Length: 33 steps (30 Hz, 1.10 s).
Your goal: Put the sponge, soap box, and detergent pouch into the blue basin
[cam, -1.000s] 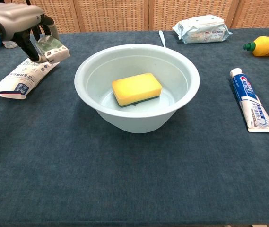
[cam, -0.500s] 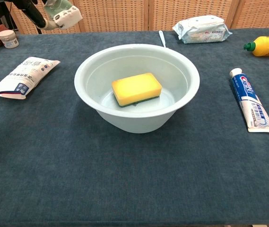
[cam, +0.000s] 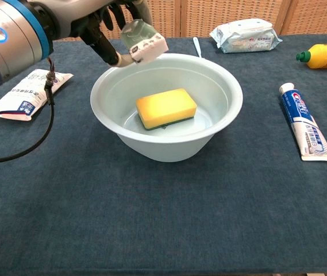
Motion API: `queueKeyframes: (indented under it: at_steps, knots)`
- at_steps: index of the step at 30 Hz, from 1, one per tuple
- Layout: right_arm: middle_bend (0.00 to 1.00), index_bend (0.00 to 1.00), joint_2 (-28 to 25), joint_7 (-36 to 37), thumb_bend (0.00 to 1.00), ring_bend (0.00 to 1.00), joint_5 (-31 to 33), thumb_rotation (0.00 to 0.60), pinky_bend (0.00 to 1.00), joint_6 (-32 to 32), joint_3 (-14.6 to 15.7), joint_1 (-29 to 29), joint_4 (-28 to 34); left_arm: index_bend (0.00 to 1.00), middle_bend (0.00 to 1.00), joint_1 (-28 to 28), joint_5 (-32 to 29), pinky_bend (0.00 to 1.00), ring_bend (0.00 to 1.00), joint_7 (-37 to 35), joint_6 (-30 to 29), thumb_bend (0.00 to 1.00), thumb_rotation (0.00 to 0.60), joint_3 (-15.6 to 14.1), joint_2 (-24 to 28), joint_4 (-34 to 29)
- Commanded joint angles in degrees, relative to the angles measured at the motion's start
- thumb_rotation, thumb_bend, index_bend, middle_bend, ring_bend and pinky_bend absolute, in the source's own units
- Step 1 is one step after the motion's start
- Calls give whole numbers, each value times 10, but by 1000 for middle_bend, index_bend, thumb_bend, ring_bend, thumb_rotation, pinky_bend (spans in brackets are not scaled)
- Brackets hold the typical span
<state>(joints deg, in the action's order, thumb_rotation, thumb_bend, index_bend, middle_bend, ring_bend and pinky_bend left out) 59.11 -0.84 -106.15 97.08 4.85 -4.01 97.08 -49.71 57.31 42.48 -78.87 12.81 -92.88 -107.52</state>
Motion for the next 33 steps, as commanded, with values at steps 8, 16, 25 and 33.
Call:
queueKeyframes:
  at_steps: [8,16,25,33]
  knots:
    - [0,60,-2,3,105,0,-1,600,0,3,0,-1,-1,248,5,-16,-71,178,19,38,45,320,600,0,-31,-15]
    - [0,60,-2,6,105,0,0,600,0,4,-1,-1,-2,96,0,-18,-92,37,0,48,47,297,600,3,-29,-18]
    - [0,60,-1,3,105,0,-2,600,0,3,0,-2,-3,86,0,-12,-119,16,0,58,43,279,600,13,17,-44]
    - [0,60,1,-3,105,0,-3,600,0,-1,1,-1,-3,58,0,-3,-168,0,0,95,36,242,600,8,106,-69]
